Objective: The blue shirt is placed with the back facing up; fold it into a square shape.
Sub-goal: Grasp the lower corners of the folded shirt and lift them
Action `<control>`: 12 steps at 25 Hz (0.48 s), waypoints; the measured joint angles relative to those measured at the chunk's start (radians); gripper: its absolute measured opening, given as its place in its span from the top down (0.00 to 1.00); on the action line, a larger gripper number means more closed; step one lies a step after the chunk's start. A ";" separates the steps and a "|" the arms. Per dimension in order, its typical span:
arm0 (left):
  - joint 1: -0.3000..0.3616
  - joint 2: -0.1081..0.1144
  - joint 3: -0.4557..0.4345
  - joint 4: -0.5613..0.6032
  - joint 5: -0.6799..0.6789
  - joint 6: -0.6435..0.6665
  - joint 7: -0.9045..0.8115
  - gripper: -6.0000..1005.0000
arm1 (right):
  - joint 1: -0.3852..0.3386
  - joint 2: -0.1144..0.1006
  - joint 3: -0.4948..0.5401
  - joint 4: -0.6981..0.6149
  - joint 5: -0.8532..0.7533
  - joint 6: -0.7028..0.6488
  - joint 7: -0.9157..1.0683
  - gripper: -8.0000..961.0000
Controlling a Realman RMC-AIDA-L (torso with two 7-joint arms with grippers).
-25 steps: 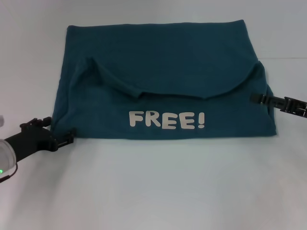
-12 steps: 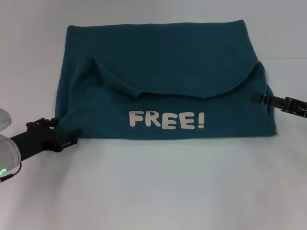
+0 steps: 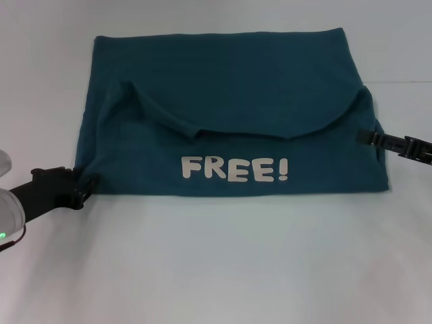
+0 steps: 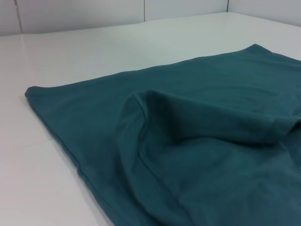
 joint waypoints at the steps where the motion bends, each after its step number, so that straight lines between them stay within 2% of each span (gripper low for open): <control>1: -0.001 0.000 0.000 0.000 0.003 0.001 0.000 0.44 | 0.000 0.000 0.000 0.000 0.000 0.000 0.000 0.24; 4: -0.002 0.000 0.001 -0.001 0.018 0.002 0.000 0.69 | -0.001 0.000 0.001 0.000 0.000 0.000 0.000 0.24; 9: -0.004 0.000 0.002 -0.001 0.023 0.000 -0.001 0.91 | -0.002 -0.001 0.001 0.000 0.000 0.000 0.000 0.24; 12: -0.004 0.000 0.002 0.002 0.023 0.002 -0.001 0.95 | -0.002 -0.001 0.001 0.000 0.000 0.000 0.000 0.24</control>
